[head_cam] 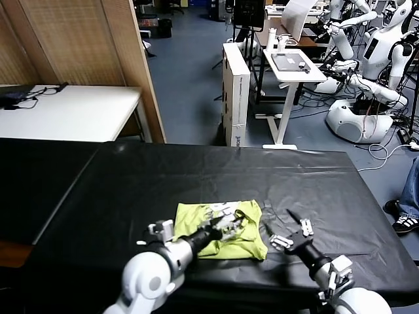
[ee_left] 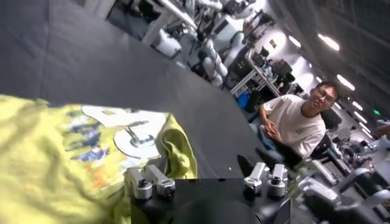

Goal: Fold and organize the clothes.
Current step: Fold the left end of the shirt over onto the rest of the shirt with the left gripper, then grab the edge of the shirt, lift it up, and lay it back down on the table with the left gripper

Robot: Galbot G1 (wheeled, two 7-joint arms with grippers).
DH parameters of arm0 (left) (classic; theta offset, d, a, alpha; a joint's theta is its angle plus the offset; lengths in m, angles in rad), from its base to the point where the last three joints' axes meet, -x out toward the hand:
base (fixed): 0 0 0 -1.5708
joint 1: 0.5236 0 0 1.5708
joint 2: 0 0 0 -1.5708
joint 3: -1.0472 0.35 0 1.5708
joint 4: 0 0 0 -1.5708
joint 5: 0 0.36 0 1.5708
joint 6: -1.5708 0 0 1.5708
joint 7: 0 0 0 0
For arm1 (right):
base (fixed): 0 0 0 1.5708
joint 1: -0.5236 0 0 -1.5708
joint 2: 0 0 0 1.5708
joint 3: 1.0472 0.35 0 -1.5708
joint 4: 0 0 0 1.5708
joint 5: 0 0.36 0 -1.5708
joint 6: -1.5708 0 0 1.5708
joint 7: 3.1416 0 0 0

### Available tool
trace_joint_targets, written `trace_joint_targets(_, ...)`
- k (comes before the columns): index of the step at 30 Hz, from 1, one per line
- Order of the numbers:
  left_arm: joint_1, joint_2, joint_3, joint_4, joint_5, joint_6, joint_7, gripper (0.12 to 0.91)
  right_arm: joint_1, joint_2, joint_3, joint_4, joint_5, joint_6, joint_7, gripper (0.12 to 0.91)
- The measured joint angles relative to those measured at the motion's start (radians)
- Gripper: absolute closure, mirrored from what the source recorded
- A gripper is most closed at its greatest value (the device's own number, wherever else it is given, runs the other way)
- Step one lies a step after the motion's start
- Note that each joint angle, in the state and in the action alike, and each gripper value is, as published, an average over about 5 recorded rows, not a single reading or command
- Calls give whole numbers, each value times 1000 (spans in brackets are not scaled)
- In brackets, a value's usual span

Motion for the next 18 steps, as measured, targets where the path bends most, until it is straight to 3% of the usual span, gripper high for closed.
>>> trace_joint_targets(5,32,40,-94,-23,23,0,5,123,88,-73,-124,-11,-26,-12,-22,118)
trace_joint_targets(12,79,36,-173,-31,59,0,10,123,206,-112,-253,-34,-6,-22,-15,138)
trace_joint_targets(14,87,34,-186,-29,63,0,11,123,222,-120,-267,-37,-1,-23,-14,199)
trace_joint_targets(18,95,34,-202,-24,66,0,11,123,230,-131,-273,-37,11,-25,-9,405)
